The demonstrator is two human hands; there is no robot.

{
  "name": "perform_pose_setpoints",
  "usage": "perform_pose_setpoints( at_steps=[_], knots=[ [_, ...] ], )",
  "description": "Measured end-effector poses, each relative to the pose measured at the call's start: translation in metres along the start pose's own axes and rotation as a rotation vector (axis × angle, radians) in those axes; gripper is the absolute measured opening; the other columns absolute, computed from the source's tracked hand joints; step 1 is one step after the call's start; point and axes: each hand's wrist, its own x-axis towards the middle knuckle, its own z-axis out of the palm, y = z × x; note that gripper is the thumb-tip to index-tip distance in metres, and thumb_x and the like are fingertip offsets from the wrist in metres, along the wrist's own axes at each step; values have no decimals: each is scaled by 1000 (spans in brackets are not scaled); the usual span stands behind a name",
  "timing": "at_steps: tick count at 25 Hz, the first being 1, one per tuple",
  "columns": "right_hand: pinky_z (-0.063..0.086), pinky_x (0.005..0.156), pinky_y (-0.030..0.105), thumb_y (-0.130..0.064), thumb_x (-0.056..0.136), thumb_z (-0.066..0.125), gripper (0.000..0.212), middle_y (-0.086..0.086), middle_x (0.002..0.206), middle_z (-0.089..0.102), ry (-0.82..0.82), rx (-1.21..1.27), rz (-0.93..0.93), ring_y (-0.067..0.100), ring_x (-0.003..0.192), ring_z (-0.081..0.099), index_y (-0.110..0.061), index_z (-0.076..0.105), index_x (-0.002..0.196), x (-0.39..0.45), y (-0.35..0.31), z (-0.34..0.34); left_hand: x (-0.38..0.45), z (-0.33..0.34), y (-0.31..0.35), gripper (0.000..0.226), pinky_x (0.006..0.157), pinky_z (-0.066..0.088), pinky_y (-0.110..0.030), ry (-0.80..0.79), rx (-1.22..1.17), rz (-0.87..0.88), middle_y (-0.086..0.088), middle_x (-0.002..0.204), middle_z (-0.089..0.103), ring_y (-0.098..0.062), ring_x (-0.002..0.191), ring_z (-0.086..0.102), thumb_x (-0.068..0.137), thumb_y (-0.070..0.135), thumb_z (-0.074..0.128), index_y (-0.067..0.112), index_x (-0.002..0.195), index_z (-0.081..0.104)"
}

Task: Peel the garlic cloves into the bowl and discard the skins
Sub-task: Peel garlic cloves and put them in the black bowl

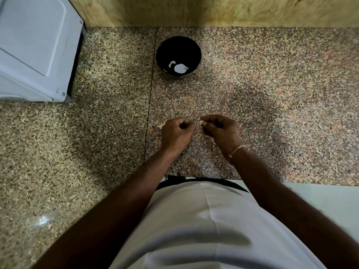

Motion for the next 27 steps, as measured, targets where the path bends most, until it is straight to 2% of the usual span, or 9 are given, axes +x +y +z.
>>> perform_pose_setpoints(
  at_steps=[3, 6, 8, 10, 15, 17, 20, 22, 27],
  knots=[
    [63, 86, 49, -11, 91, 77, 13, 6, 93, 79, -3, -39, -10, 30, 91, 74, -17, 80, 102, 0, -2, 1, 1, 1, -2, 15, 56, 55, -19, 11, 57, 45, 11, 70, 71, 2, 58, 63, 93, 22, 75, 22, 79, 74],
    [63, 84, 49, -12, 90, 78, 13, 4, 91, 79, 7, -89, -12, 26, 86, 74, -16, 80, 102, 0, -3, 2, 0, -1, -3, 10, 60, 52, -11, 9, 48, 57, 14, 75, 72, 6, 62, 64, 93, 21, 78, 22, 83, 75],
    [64, 82, 48, -11, 91, 77, 14, 2, 90, 79, 15, -129, -21, 23, 84, 75, -16, 80, 104, 0, -4, 3, -2, -3, -1, 4, 68, 58, -18, -10, 11, 70, 10, 84, 76, 0, 73, 70, 92, 20, 79, 17, 94, 79],
    [64, 81, 48, -9, 91, 76, 15, 1, 90, 79, 16, -176, -40, 22, 84, 75, -15, 80, 105, 1, -6, 4, -4, -4, 2, 9, 73, 62, -27, -46, -47, 92, 7, 89, 78, -9, 80, 74, 92, 20, 80, 15, 100, 80],
    [63, 75, 54, -4, 91, 73, 21, -1, 94, 79, 11, -278, -109, 28, 82, 75, -15, 80, 107, 2, -12, 7, -7, -6, 8, 8, 69, 63, -32, -51, -139, 145, 3, 82, 78, -13, 72, 73, 91, 17, 82, 13, 97, 80],
    [64, 74, 50, -4, 90, 73, 20, -1, 94, 79, 23, -281, -122, 22, 80, 76, -14, 80, 106, 3, -13, 7, -7, -7, 10, 5, 67, 63, -35, -43, -134, 166, 2, 79, 77, -16, 69, 73, 91, 16, 81, 12, 94, 80],
    [63, 68, 36, -5, 88, 76, 18, -5, 88, 79, 58, -284, -147, 10, 75, 74, -16, 81, 101, 4, -16, 9, -7, -10, 13, 7, 70, 64, -42, -54, -146, 177, 0, 80, 77, -21, 71, 74, 93, 15, 79, 9, 97, 80],
    [61, 67, 31, -5, 86, 77, 18, -4, 86, 79, 73, -268, -150, 8, 72, 74, -16, 82, 99, 5, -17, 10, -8, -10, 13, 8, 69, 63, -48, -61, -150, 185, -4, 80, 77, -27, 72, 74, 94, 14, 78, 7, 98, 79],
    [65, 74, 41, -3, 86, 79, 15, 1, 87, 79, 64, -205, -140, 15, 77, 76, -12, 81, 98, 4, -20, 11, -8, -12, 14, 10, 74, 63, -53, -69, -189, 131, -9, 86, 77, -33, 79, 75, 96, 13, 75, 5, 102, 77]
  ],
)
